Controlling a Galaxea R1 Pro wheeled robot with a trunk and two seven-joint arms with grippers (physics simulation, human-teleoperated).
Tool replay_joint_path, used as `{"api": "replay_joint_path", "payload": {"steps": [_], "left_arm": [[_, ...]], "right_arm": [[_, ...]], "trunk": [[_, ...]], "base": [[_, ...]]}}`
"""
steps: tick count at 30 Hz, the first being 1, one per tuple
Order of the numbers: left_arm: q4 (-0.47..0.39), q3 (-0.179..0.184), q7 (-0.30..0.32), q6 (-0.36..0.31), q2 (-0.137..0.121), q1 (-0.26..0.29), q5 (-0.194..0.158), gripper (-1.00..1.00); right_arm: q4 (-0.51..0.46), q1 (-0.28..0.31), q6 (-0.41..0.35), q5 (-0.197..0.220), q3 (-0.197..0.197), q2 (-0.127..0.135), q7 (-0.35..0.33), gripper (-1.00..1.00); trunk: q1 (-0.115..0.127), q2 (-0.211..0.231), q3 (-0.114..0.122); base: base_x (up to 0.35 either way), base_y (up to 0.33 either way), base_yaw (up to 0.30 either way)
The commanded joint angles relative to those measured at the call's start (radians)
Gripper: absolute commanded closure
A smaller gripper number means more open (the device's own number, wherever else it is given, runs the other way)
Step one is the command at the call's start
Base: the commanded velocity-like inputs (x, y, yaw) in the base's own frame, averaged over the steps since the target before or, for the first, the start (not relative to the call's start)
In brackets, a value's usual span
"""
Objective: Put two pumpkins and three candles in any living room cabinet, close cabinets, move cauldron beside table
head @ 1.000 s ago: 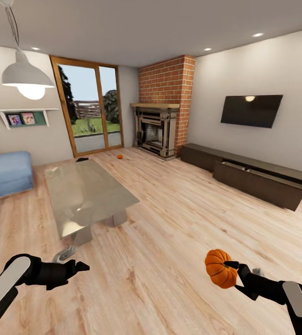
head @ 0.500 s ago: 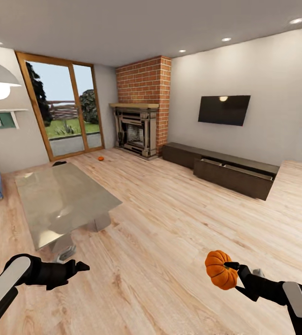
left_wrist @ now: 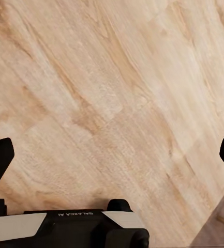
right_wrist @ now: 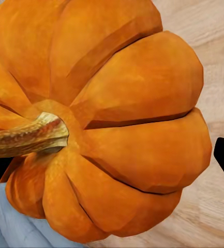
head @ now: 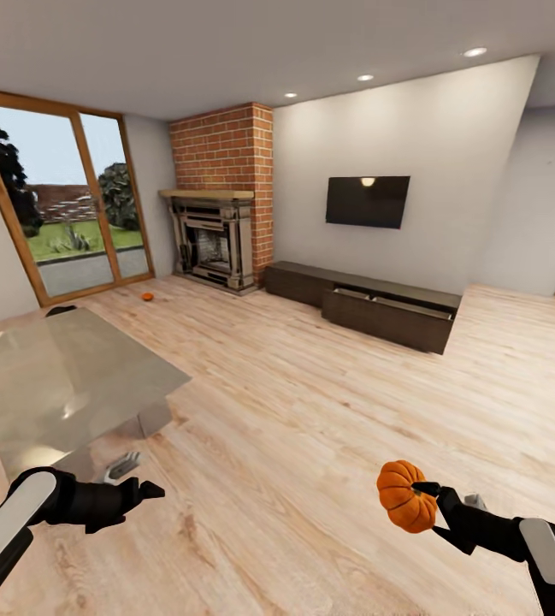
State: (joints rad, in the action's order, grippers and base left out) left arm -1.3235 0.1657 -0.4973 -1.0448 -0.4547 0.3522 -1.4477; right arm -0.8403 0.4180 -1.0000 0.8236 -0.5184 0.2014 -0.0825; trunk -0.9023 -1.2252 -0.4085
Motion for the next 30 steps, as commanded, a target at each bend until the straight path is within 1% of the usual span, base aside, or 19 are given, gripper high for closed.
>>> {"api": "replay_joint_path", "payload": {"steps": [1, 5, 6, 8, 9, 10, 11, 12, 13, 15, 16, 18, 19, 21, 23, 25, 27, 28, 30], "left_arm": [[-0.001, 0.001, -0.01, 0.0, -0.001, 0.001, -0.01, -1.0], [0.001, 0.007, -0.014, 0.002, 0.001, 0.001, -0.001, -1.0], [0.002, 0.013, -0.016, 0.004, 0.002, 0.001, 0.024, -1.0], [0.003, 0.02, -0.017, 0.006, 0.005, 0.001, 0.091, -1.0], [0.005, 0.022, -0.017, 0.007, 0.009, 0.001, 0.153, -1.0], [0.008, 0.023, -0.017, 0.007, 0.02, 0.001, 0.191, -1.0], [0.017, 0.023, -0.017, 0.008, 0.052, 0.001, 0.241, -1.0], [0.032, 0.022, -0.017, 0.009, 0.08, 0.001, 0.272, -1.0], [0.073, 0.021, -0.018, 0.015, 0.122, 0.001, 0.328, -1.0], [0.146, 0.02, -0.019, 0.047, 0.174, 0.006, 0.422, -1.0], [0.201, 0.02, -0.019, 0.094, 0.209, 0.012, 0.504, -1.0], [0.269, 0.02, -0.018, 0.167, 0.252, 0.02, 0.616, -1.0], [0.317, 0.02, -0.018, 0.214, 0.281, 0.025, 0.691, -1.0], [0.391, 0.02, -0.015, 0.269, 0.324, 0.031, 0.779, -1.0], [0.44, 0.02, -0.013, 0.313, 0.349, 0.033, 0.811, -1.0], [0.481, 0.022, -0.011, 0.366, 0.369, 0.034, 0.827, -1.0], [0.559, 0.027, -0.01, 0.418, 0.378, 0.034, 0.853, -1.0], [0.616, 0.033, -0.009, 0.48, 0.384, 0.034, 0.871, -1.0], [0.714, 0.054, -0.008, 0.602, 0.404, 0.034, 0.894, -1.0]], "right_arm": [[-0.001, 0.001, -0.005, 0.005, -0.003, 0.0, -0.008, 1.0], [-0.003, 0.002, -0.002, -0.005, 0.002, -0.005, -0.005, 1.0], [-0.004, 0.002, 0.001, -0.007, 0.005, -0.008, 0.002, 1.0], [-0.005, 0.002, 0.004, -0.008, 0.007, -0.011, 0.025, 1.0], [-0.006, 0.002, 0.005, -0.008, 0.007, -0.013, 0.052, 1.0], [-0.007, 0.002, 0.005, -0.008, 0.008, -0.014, 0.075, 1.0], [-0.009, 0.002, 0.008, -0.009, 0.01, -0.016, 0.117, 1.0], [-0.009, 0.002, 0.016, -0.008, 0.018, -0.017, 0.15, 1.0], [-0.009, 0.002, 0.045, -0.008, 0.05, -0.019, 0.202, 1.0], [-0.011, 0.002, 0.113, -0.007, 0.133, -0.025, 0.276, 1.0], [-0.01, 0.002, 0.173, -0.007, 0.219, -0.035, 0.338, 1.0], [-0.01, 0.002, 0.251, -0.008, 0.339, -0.06, 0.437, 1.0], [-0.008, 0.002, 0.297, -0.008, 0.416, -0.08, 0.512, 1.0], [-0.005, 0.002, 0.359, -0.008, 0.5, -0.099, 0.598, 1.0], [-0.001, 0.002, 0.42, -0.008, 0.548, -0.105, 0.627, 1.0], [0.033, 0.002, 0.501, -0.007, 0.628, -0.113, 0.642, 1.0], [0.111, 0.002, 0.602, -0.008, 0.732, -0.129, 0.648, 1.0], [0.158, 0.002, 0.668, -0.008, 0.788, -0.137, 0.65, 1.0], [0.212, 0.002, 0.754, -0.005, 0.848, -0.142, 0.652, 1.0]], "trunk": [[0.0, -0.001, -0.001], [0.0, -0.001, -0.001], [0.0, -0.001, -0.001], [0.0, -0.001, -0.001], [0.0, -0.001, -0.001], [0.0, -0.001, -0.001], [0.0, -0.001, -0.001], [0.0, -0.001, -0.001], [0.0, -0.001, -0.001], [0.0, -0.001, -0.002], [0.0, -0.001, -0.003], [0.0, -0.001, -0.004], [0.0, -0.001, -0.004], [0.0, -0.001, -0.005], [0.0, -0.001, -0.005], [0.0, -0.001, -0.005], [0.0, -0.001, -0.005], [0.0, -0.001, -0.005], [0.0, -0.001, -0.005]], "base": [[0.0, 0.0, -0.277], [0.0, 0.0, -0.277], [0.0, 0.0, -0.277], [0.0, 0.0, -0.277], [0.0, 0.0, -0.258], [0.0, 0.0, -0.228], [0.0, 0.0, -0.193], [0.0, 0.0, -0.174], [0.0, 0.0, -0.151], [0.0, 0.0, -0.13], [0.0, 0.0, -0.106], [0.0, 0.0, -0.094], [0.0, 0.0, -0.088], [0.0, 0.0, -0.082], [0.0, 0.0, -0.044], [0.0, 0.0, -0.014], [0.0, 0.0, -0.029], [0.0, 0.0, -0.078], [0.0, 0.0, -0.143]]}}
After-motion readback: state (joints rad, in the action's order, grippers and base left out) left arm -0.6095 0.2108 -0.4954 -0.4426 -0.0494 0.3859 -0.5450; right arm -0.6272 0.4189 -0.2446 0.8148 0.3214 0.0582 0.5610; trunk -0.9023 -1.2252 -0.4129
